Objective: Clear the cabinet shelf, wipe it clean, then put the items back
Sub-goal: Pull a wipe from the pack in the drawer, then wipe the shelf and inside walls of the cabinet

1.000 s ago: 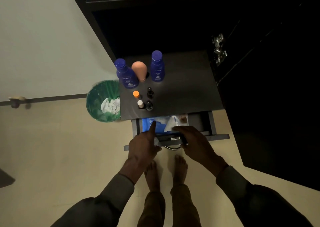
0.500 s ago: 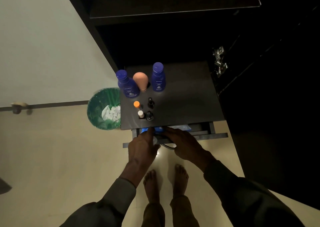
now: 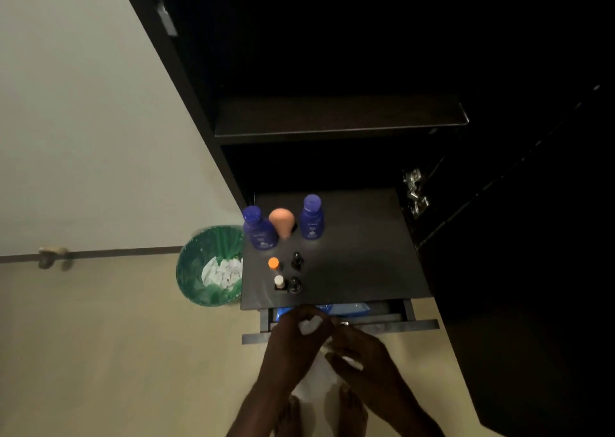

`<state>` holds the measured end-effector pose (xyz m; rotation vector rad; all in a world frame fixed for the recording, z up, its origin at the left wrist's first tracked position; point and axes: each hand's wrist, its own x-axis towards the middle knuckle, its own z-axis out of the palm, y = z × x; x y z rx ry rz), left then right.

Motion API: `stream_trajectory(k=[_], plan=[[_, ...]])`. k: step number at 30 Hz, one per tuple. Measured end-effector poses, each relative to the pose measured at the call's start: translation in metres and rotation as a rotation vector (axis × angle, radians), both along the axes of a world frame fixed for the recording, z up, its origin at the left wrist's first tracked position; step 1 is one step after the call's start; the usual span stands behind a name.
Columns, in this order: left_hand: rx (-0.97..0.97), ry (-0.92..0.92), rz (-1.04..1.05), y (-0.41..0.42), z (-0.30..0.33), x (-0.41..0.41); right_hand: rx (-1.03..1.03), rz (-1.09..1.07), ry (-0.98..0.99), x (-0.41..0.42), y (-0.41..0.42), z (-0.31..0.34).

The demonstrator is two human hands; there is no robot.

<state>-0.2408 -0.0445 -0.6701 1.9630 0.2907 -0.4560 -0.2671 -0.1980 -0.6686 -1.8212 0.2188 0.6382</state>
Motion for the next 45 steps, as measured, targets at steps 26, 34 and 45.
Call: stream_trajectory(k=[26, 34, 45], plan=[[-0.252, -0.216, -0.22, 0.022, 0.288, 0.043, 0.427, -0.259, -0.279, 0.053, -0.043, 0.274], [-0.073, -0.299, -0.384, 0.024, 0.386, 0.045, 0.311, -0.332, -0.511, 0.047, -0.048, 0.382], [-0.154, -0.473, -0.412, 0.0, 0.475, 0.041, 0.197, -0.153, -0.804, 0.065, -0.072, 0.481]])
